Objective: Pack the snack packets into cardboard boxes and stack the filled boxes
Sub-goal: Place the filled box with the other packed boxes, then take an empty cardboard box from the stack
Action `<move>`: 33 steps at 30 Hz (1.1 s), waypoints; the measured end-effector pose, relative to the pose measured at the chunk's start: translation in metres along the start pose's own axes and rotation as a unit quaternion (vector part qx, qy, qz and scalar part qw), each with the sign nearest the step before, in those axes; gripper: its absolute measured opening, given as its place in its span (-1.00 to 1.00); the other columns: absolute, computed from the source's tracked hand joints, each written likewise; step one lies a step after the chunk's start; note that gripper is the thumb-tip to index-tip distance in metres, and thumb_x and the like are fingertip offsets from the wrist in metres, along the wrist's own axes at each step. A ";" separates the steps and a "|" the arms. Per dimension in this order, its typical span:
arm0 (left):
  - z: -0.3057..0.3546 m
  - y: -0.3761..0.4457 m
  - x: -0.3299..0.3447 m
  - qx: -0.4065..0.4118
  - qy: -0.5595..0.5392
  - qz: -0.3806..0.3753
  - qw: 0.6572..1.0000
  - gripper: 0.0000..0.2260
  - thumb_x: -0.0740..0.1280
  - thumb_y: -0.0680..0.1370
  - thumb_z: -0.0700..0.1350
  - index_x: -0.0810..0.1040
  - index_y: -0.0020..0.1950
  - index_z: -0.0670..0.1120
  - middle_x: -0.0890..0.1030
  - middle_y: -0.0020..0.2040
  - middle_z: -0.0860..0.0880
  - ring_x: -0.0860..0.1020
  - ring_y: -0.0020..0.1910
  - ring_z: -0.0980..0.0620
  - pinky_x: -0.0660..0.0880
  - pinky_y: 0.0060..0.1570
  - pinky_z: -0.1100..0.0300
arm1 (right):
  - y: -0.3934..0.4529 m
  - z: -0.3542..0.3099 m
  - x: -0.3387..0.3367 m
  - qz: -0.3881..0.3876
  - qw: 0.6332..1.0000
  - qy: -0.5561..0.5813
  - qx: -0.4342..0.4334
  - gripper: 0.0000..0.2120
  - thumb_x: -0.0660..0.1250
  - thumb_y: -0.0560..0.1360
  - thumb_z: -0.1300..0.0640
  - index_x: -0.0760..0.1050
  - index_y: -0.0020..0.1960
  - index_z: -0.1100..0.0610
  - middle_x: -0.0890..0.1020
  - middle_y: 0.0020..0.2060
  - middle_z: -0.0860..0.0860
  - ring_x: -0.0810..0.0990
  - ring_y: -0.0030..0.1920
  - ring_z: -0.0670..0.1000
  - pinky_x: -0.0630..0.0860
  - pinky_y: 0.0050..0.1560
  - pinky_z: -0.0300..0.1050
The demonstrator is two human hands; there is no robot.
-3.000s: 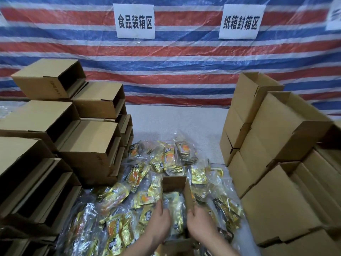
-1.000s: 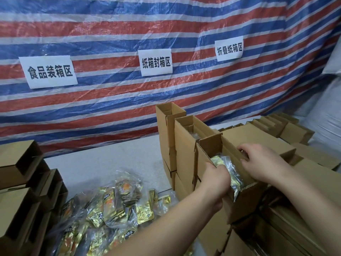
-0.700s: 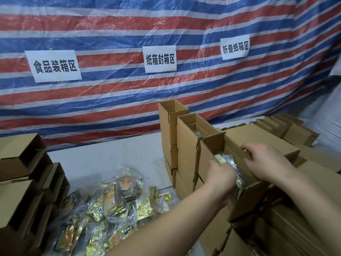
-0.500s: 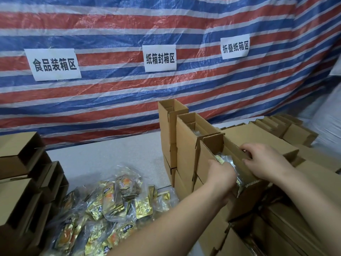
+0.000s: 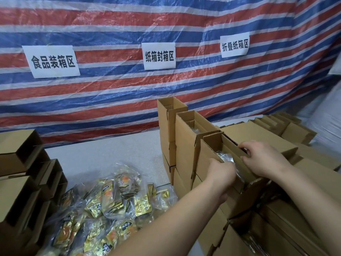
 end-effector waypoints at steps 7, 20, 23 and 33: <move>0.000 -0.010 -0.008 0.014 0.012 -0.020 1.000 -0.57 0.24 0.62 0.04 0.27 0.46 -0.03 0.43 -0.03 0.07 0.40 -0.16 0.14 0.33 -0.34 0.26 | -0.001 -0.001 -0.004 0.002 1.000 -0.018 0.017 -0.60 0.35 0.56 -0.01 0.47 0.38 0.01 0.54 0.01 -0.07 0.44 -0.08 -0.08 0.45 -0.16 -0.17; 0.005 -0.021 -0.098 0.092 0.026 0.051 0.994 -0.40 0.22 0.60 0.10 0.16 0.59 -0.02 0.33 0.51 0.00 0.37 0.41 -0.05 0.41 0.22 0.14 | 0.011 -0.091 -0.023 0.043 0.989 0.130 -0.058 -0.77 0.38 0.55 -0.02 0.56 0.21 -0.06 0.52 -0.18 -0.22 0.52 -0.15 -0.20 0.41 -0.27 -0.33; 0.012 -0.034 -0.140 0.131 0.041 0.081 0.987 -0.68 0.22 0.60 0.07 0.46 0.32 0.02 0.54 0.19 0.08 0.51 0.11 0.15 0.49 -0.08 0.31 | 0.016 -0.135 -0.019 0.027 0.976 0.195 -0.089 -0.82 0.35 0.56 -0.05 0.53 0.16 -0.14 0.56 -0.15 -0.22 0.55 -0.12 -0.20 0.44 -0.26 -0.31; 0.023 -0.112 -0.286 0.190 0.070 0.240 0.950 -0.86 0.19 0.65 0.02 0.53 0.10 0.08 0.61 0.09 0.05 0.57 0.12 0.05 0.50 0.24 0.02 | 0.011 -0.294 -0.002 -0.010 0.912 0.364 -0.190 -0.92 0.33 0.58 -0.05 0.50 0.04 -0.23 0.58 -0.09 -0.30 0.56 -0.04 -0.25 0.43 -0.13 -0.36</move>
Point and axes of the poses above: each hand's wrist, its own y-axis towards the middle knuckle, its own x-axis out of the palm, z = x × y, the point moved 3 cm from there along y, towards the middle knuckle
